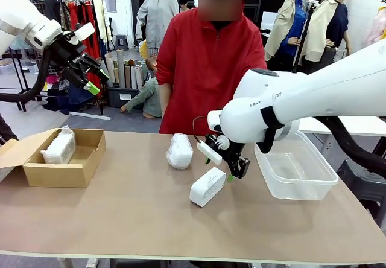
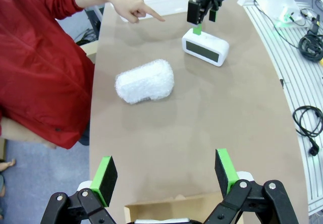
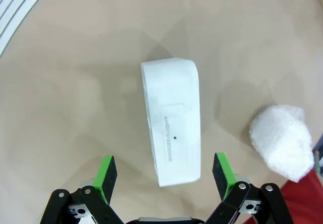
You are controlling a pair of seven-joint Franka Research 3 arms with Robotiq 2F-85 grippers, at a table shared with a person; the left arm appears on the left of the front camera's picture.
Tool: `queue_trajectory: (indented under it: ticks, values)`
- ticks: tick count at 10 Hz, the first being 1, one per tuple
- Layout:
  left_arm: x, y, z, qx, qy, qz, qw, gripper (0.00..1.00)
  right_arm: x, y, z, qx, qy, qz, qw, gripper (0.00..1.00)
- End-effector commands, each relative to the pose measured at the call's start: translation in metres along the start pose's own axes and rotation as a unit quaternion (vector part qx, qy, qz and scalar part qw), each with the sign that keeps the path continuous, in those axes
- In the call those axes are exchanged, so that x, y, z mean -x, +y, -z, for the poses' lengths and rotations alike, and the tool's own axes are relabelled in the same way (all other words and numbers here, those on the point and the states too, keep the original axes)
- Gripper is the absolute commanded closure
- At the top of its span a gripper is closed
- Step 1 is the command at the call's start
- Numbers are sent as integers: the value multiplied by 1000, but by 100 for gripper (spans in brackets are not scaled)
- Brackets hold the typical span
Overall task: Separate and place wrapped and unwrapped clocks.
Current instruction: Pick up the Digital clock indicated by the person.
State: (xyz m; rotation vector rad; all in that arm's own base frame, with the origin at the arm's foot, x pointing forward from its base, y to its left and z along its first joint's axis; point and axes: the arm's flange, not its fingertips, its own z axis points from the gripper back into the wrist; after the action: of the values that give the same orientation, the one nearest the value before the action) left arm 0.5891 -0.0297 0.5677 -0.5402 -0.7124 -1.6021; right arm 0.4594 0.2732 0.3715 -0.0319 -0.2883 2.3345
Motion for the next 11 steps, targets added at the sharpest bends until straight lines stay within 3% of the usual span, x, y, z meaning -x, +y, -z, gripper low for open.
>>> queue_trajectory:
  ticks: [1,11]
  values:
    - [0,-1,-1,-1,0,1,1000,0,-7,-1,12,-1,21,-4,1000,0]
    - [0,-1,-1,-1,0,1,1000,0,-9,-12,53,-14,22,-35,999,0]
